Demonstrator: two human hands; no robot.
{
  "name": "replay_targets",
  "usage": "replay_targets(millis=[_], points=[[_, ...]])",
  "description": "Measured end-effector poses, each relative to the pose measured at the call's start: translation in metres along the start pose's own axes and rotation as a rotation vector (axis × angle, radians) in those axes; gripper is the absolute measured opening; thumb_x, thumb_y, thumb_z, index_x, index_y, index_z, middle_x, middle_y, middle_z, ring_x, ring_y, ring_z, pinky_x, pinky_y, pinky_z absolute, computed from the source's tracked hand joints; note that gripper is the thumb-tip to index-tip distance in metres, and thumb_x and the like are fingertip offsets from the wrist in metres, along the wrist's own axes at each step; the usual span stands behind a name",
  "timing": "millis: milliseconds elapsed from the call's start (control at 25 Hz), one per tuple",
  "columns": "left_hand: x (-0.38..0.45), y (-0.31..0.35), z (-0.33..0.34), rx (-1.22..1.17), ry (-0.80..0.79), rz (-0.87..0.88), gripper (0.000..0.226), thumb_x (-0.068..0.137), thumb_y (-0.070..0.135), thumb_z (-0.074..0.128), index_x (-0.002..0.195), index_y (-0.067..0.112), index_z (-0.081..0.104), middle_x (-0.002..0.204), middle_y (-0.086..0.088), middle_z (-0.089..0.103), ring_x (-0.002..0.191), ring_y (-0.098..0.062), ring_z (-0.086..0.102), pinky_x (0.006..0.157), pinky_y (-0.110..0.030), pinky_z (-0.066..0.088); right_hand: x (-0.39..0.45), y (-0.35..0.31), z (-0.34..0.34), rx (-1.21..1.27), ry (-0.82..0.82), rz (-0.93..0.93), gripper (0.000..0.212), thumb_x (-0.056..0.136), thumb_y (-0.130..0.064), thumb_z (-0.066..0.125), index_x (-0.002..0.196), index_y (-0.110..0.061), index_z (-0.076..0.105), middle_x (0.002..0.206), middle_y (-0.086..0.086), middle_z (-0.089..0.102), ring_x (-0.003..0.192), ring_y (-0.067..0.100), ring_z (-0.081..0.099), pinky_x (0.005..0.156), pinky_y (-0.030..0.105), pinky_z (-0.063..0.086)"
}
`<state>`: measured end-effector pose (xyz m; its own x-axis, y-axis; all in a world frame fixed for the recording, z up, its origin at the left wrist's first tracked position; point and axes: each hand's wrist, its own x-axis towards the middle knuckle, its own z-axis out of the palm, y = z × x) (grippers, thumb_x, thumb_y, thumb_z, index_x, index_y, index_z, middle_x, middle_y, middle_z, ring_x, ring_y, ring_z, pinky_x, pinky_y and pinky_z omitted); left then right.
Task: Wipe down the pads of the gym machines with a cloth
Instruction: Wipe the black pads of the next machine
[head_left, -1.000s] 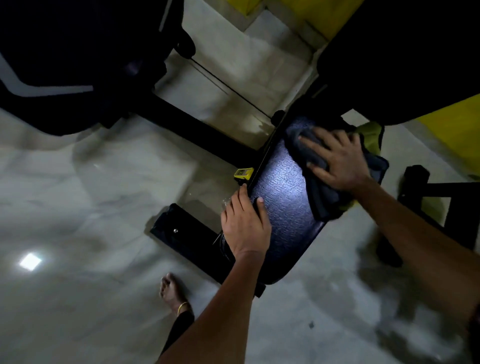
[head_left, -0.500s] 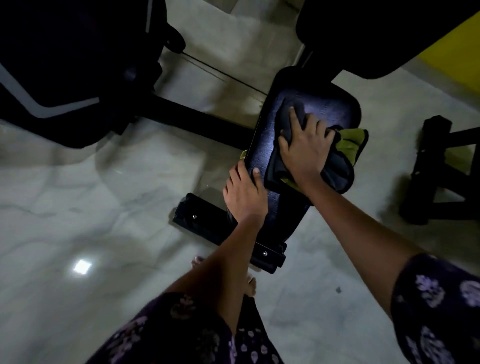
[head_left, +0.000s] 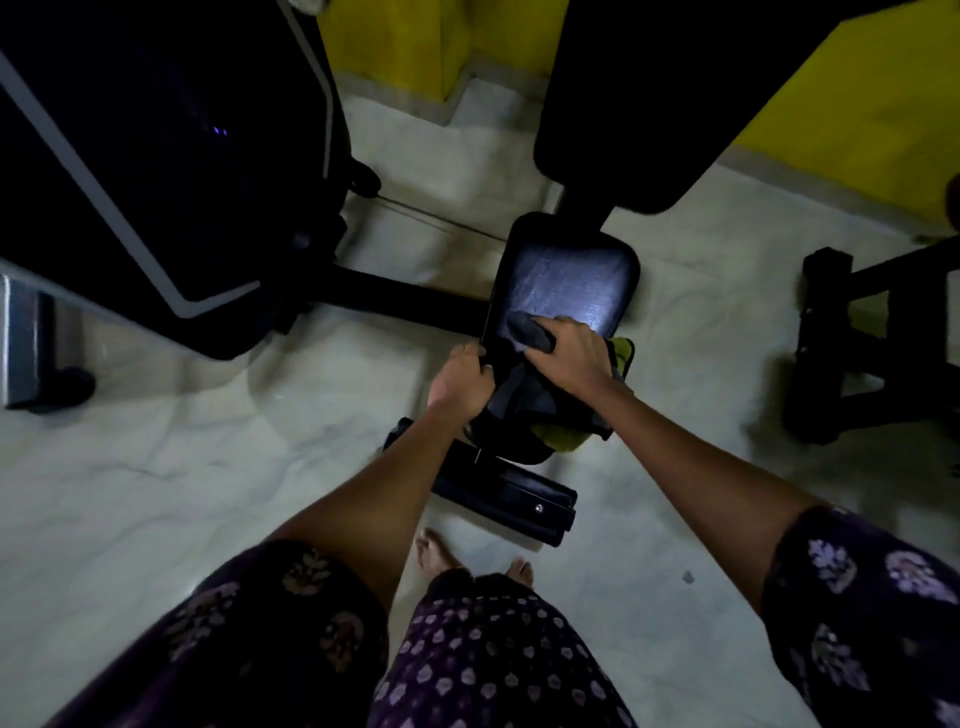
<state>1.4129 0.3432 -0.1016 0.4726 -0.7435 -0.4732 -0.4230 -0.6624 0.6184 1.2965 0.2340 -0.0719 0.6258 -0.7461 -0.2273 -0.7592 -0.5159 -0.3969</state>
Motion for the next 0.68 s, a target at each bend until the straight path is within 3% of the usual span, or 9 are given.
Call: replay_targets(millis=[160, 360, 560, 680], points=[[-0.026, 0.034, -0.045, 0.059, 0.088, 0.141, 0.035, 0.092, 0.011, 0.050, 0.125, 0.003, 0.051, 0.131, -0.018, 0.048, 0.117, -0.033, 0.051, 0.097, -0.035, 0.040, -0.009, -0.021, -0.043, 0.074, 0.019, -0.083, 0.043, 0.081, -0.036, 0.059, 0.122, -0.023, 0.061, 0.117, 0.011, 0.064, 0.106, 0.032, 0.058, 0.076, 0.034, 0.044], [-0.066, 0.060, -0.091, 0.120, 0.217, 0.150, 0.031, 0.091, 0.015, 0.051, 0.120, 0.003, 0.053, 0.122, -0.017, 0.056, 0.113, -0.032, 0.055, 0.091, -0.034, 0.044, -0.018, -0.048, -0.097, -0.001, 0.072, -0.271, 0.044, 0.084, -0.032, 0.062, 0.127, -0.020, 0.058, 0.119, 0.012, 0.063, 0.108, 0.033, 0.057, 0.080, 0.038, 0.045], [-0.132, 0.082, -0.122, 0.041, 0.399, 0.104, 0.034, 0.091, 0.011, 0.050, 0.124, 0.003, 0.052, 0.125, -0.015, 0.056, 0.114, -0.030, 0.054, 0.095, -0.036, 0.044, -0.042, -0.088, -0.142, 0.019, 0.045, -0.528, 0.043, 0.082, -0.031, 0.062, 0.125, -0.023, 0.060, 0.116, 0.011, 0.065, 0.104, 0.031, 0.060, 0.072, 0.030, 0.042], [-0.176, 0.079, -0.133, 0.032, 0.486, 0.064, 0.035, 0.091, 0.013, 0.052, 0.125, 0.007, 0.053, 0.124, -0.012, 0.058, 0.115, -0.028, 0.054, 0.095, -0.034, 0.044, -0.057, -0.116, -0.154, 0.021, 0.039, -0.661, 0.046, 0.081, -0.032, 0.060, 0.126, -0.021, 0.060, 0.115, 0.012, 0.065, 0.104, 0.031, 0.060, 0.076, 0.031, 0.043]])
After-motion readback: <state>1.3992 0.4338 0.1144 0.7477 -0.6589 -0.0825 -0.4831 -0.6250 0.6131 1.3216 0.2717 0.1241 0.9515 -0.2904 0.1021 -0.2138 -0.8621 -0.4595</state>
